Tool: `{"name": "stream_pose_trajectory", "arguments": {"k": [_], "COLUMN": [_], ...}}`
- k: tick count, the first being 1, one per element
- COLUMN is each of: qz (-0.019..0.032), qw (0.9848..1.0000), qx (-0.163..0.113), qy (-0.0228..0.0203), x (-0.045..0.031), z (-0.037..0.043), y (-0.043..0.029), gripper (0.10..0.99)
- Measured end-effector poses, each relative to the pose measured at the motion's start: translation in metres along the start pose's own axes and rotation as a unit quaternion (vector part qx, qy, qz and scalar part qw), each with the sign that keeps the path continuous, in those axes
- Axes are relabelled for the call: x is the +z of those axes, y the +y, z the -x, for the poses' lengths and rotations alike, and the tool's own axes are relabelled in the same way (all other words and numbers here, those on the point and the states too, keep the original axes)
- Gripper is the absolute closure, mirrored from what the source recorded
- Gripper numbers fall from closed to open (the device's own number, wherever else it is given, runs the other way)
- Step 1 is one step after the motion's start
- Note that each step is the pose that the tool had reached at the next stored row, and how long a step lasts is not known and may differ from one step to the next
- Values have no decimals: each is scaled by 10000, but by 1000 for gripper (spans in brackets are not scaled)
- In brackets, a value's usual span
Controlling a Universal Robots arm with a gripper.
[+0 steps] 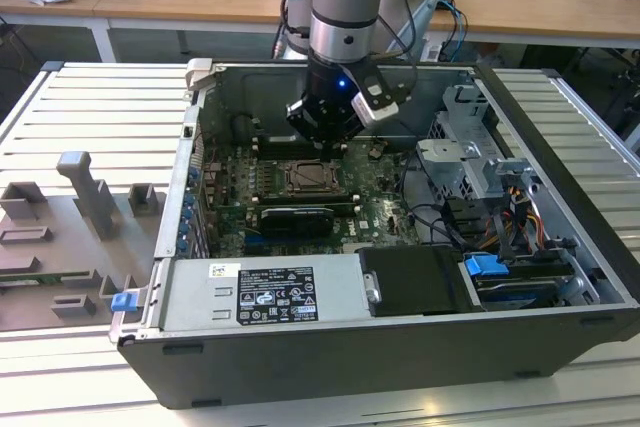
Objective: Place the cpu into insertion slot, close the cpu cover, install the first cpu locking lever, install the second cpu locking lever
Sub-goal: 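Install the second cpu locking lever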
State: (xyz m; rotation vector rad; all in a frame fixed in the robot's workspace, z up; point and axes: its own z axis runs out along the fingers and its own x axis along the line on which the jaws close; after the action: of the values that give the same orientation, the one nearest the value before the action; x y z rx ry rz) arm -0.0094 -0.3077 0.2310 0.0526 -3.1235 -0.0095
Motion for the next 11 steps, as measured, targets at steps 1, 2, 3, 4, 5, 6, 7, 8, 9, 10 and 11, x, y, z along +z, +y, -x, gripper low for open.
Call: {"name": "stream_pose_trajectory", "arguments": {"k": [1,2,3,4,5,6,7,8,9,10,11], "qz": [1,0,0,0,1,1,1,0,0,0,0], "qw": [10000,10000,10000,10000,10000,10000,10000,10000,10000,10000,10000], "qx": [0,0,0,-1,0,0,0,0,1,0,0], "qy": [0,0,0,0,0,0,0,0,0,0,0], "x": [1,1,2,2,2,2,2,0,-8,-17,-28], "z": [-1,-1,-1,-2,-2,-3,-3,-4,-4,-4,-4], "y": [-16,-32,-46,-60,-74,-83,-89,-90,-92,-92,-92], "gripper": [980,980,980,980,980,980,980,980,980,980,980]}}
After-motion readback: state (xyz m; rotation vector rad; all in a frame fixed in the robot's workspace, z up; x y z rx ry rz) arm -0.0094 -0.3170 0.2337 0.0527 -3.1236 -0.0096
